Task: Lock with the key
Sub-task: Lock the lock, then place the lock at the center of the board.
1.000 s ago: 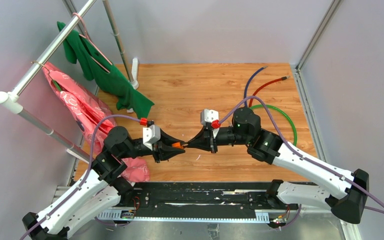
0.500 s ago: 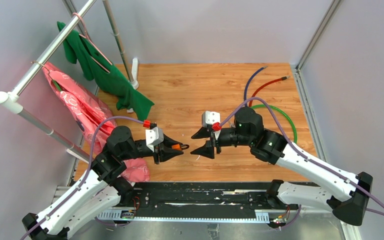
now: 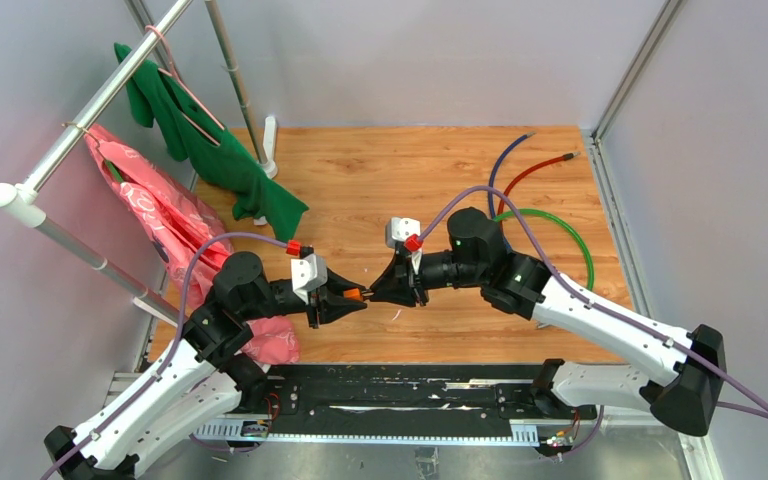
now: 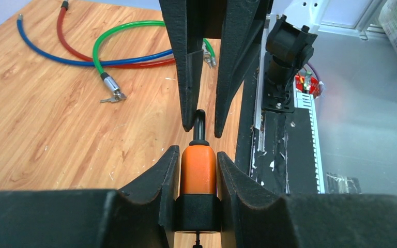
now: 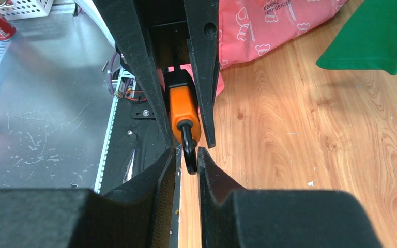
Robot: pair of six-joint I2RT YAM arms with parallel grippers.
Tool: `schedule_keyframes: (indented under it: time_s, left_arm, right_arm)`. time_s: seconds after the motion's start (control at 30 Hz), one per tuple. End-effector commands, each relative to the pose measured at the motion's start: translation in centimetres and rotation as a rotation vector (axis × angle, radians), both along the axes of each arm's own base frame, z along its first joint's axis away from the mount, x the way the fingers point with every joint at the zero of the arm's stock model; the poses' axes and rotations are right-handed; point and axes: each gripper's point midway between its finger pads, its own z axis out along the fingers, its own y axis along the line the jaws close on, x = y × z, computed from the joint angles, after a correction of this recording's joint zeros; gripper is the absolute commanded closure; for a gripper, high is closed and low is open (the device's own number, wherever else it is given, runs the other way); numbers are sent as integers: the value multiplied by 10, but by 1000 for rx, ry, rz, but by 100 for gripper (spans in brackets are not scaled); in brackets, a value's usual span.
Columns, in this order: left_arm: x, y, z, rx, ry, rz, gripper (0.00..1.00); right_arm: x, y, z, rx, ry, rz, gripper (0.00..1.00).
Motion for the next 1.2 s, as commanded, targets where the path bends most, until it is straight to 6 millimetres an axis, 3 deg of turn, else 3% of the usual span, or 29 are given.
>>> schedule_keyframes:
  time_s: [0.0,0.1,0.2,0.4,0.43,0.47,0.5,0.53,0.6,0.77,0.87,1.0,1.17]
  left_arm:
    - [1,0,20,-50,-58,2,100]
    - [1,-1,20,-53,-55,1,100]
    - [0,-1,21,-56,-55,1,100]
    - [5,2,17,-38,-48,32,99]
    - [7,3,13,-20,-51,47,83]
    - [9,5,8,-1,-57,63,56]
    - [12,8,4,23,-72,77,38]
    - [14,12,1,50,-96,92,28]
    - [17,20,-6,116,-151,106,21]
    - [14,43,-29,319,-225,84,23]
    - [18,53,-32,377,-211,124,29]
    - [18,51,-18,349,-231,119,41]
    - [23,40,-15,289,-171,133,46]
  right_arm:
    - [-3,4,9,31,13,22,76]
    - [-1,5,7,23,26,17,79]
    - [0,6,9,25,26,13,99]
    - [3,0,16,37,-17,-11,100]
    - [4,-3,18,40,-34,-22,100]
    - [6,-6,19,38,-47,-36,100]
    - [9,-10,19,33,-57,-53,100]
    - [11,-13,20,28,-70,-66,100]
    - [13,-20,19,12,-90,-80,100]
    - [11,-27,22,-17,-124,-77,100]
    - [8,-29,22,-18,-130,-62,100]
    - [7,-30,20,-26,-130,-57,100]
    - [5,-30,21,-18,-125,-48,100]
